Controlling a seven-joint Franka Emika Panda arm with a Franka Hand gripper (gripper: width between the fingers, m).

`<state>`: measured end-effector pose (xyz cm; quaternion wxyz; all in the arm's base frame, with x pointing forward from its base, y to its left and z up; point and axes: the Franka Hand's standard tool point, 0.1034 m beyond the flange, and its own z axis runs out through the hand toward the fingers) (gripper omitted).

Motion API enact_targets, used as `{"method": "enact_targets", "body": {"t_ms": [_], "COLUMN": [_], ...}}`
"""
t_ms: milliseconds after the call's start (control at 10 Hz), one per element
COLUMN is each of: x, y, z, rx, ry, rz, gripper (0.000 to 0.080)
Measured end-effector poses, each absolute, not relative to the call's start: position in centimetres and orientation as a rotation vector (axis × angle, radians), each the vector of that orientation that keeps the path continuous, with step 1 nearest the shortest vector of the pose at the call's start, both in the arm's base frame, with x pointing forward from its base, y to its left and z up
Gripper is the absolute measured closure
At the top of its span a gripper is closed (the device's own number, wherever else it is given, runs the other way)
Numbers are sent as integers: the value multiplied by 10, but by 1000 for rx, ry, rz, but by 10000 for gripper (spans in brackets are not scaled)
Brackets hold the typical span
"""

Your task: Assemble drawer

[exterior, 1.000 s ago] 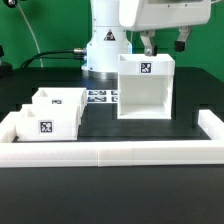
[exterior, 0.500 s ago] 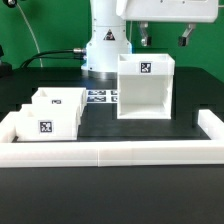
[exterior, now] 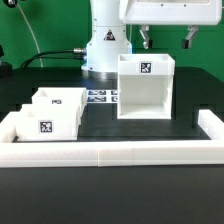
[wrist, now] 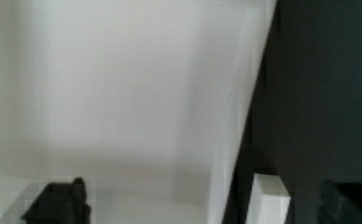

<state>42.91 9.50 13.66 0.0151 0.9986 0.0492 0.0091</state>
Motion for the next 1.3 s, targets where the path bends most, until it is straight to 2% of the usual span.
{"method": "enact_targets", "body": {"t_ms": [200,400,800,1000,1100,1200,1300], "x": [426,410,401,400,400,400,400], "y": [97,102,111,110,110,110,110], "z": [132,117,96,94,94,94,94], "rx": [3149,3176,3175,3175,3175,3175,3175], "ry": [31,-122,-139,-139,-139,-139,-139], "rz": [69,63,16,9,9,9,9], "gripper": [150,150,150,406,406,613,732]}}
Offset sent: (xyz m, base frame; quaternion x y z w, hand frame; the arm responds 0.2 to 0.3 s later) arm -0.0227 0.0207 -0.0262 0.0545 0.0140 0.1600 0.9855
